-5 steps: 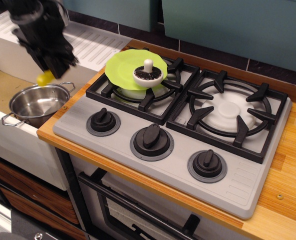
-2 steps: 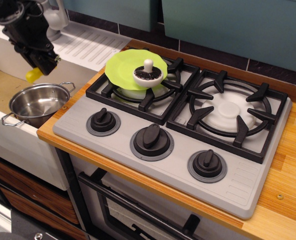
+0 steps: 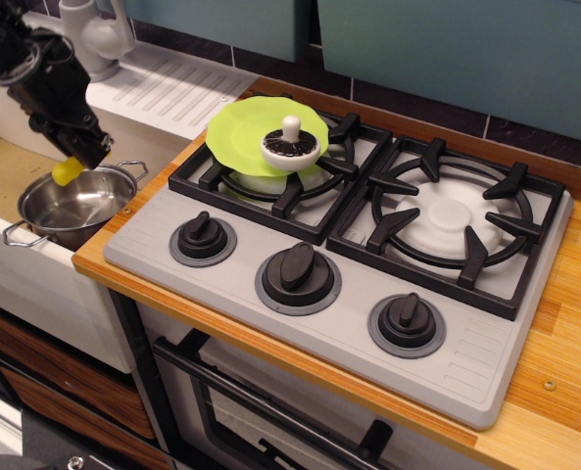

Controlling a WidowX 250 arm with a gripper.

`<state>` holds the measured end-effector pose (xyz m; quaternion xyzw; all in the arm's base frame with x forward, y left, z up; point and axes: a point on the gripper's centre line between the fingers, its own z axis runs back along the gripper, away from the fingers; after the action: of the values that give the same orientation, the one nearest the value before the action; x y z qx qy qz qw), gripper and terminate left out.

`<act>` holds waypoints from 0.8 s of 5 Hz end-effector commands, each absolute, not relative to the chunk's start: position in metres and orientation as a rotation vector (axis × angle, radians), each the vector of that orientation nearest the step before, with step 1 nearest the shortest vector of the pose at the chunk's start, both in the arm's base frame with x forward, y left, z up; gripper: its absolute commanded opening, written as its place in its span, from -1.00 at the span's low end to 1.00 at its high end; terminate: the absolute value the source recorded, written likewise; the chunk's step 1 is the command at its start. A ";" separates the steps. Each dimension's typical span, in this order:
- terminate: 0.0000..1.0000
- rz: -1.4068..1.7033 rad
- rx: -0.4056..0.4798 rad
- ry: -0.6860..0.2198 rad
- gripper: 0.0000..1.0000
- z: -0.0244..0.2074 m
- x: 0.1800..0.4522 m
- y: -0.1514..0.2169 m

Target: Put mushroom on plate and fry in pot or pan in sink

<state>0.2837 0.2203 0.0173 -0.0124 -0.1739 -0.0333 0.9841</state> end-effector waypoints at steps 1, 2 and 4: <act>-1.00 -0.088 0.006 -0.409 1.00 0.019 0.292 0.226; -1.00 -0.079 0.013 -0.390 1.00 0.028 0.290 0.221; -1.00 -0.056 0.073 -0.322 1.00 0.076 0.282 0.210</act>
<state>0.2698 0.2067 0.0515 0.0085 -0.1294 -0.0248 0.9913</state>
